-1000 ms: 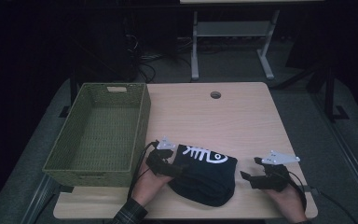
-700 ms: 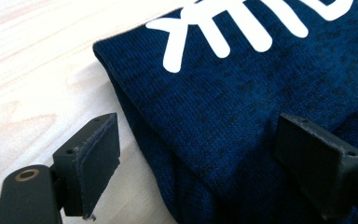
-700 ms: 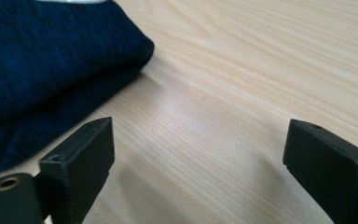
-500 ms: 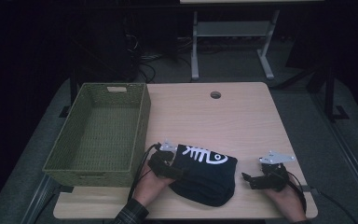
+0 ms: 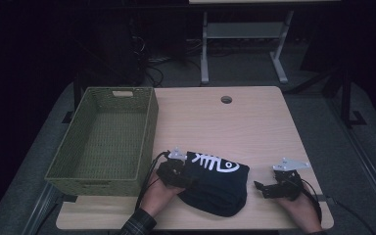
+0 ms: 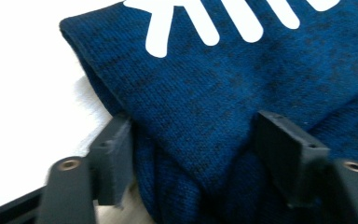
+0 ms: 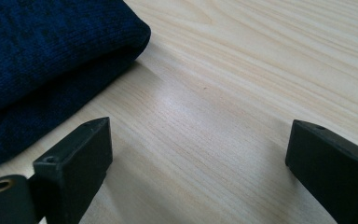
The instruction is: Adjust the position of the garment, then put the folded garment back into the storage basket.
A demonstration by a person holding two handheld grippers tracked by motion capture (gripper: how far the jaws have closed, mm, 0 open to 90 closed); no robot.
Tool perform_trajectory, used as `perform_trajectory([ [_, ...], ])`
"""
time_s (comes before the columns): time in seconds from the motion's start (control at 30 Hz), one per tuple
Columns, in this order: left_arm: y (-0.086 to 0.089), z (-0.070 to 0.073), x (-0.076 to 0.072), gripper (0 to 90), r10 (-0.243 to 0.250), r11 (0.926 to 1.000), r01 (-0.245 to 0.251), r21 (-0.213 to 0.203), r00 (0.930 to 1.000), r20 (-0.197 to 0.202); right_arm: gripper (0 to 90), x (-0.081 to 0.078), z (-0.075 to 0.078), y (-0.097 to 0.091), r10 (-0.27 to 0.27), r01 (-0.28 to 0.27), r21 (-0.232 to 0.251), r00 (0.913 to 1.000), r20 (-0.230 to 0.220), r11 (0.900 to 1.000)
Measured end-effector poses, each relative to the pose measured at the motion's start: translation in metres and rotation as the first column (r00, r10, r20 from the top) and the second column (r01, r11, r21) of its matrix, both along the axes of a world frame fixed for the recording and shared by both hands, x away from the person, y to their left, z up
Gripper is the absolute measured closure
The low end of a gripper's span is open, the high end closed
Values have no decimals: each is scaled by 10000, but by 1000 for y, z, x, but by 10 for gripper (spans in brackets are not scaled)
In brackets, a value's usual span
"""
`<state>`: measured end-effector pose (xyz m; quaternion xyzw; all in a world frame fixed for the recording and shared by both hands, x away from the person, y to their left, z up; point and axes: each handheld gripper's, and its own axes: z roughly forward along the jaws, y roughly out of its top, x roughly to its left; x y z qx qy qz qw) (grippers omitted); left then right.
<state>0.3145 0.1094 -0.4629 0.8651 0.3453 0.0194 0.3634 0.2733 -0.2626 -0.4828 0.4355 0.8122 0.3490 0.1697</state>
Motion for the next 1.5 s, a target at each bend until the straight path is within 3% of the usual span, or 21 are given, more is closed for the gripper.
perform_trajectory([
  [0.17, 1, 0, 2, 450, -211, 9995, 205, -240, 9994, -260, 68, 0, 0, 0, -5, 5, 3, 10000, -2, 10000],
  [0.33, 2, -1, 6, 603, -490, 9966, 424, -709, 9945, -929, 68, 0, 0, 0, -6, 6, 2, 10000, -1, 10000],
  [0.53, 1, 0, 9, 674, -712, 9953, 628, -743, 9906, -1165, 68, 0, 0, 0, -4, 4, 3, 10000, 0, 10000],
  [0.7, -3, 5, 9, 699, -948, 9953, 925, -280, 9907, -971, 68, 0, 0, 0, 16, -16, -21, 10000, -5, 10000],
  [0.87, -6, 10, 10, 702, -1015, 9948, 1011, -92, 9900, -976, 68, 0, 0, 0, 13, -13, -22, 10000, -3, 10000],
  [1.27, -9, 30, 8, 703, -1240, 9916, 1187, -507, 9850, -1197, 67, 0, 0, 0, 4, -4, -25, 10000, -10, 10000],
  [1.37, -11, 36, 7, 703, -1360, 9906, 1330, -319, 9826, -1265, 67, 0, 0, 0, -10, 10, -8, 10000, -43, 10000],
  [1.5, -11, 47, 9, 703, -1325, 9909, 1279, -414, 9813, -1400, 67, 0, 0, 0, -6, 6, -8, 10000, -42, 10000],
])
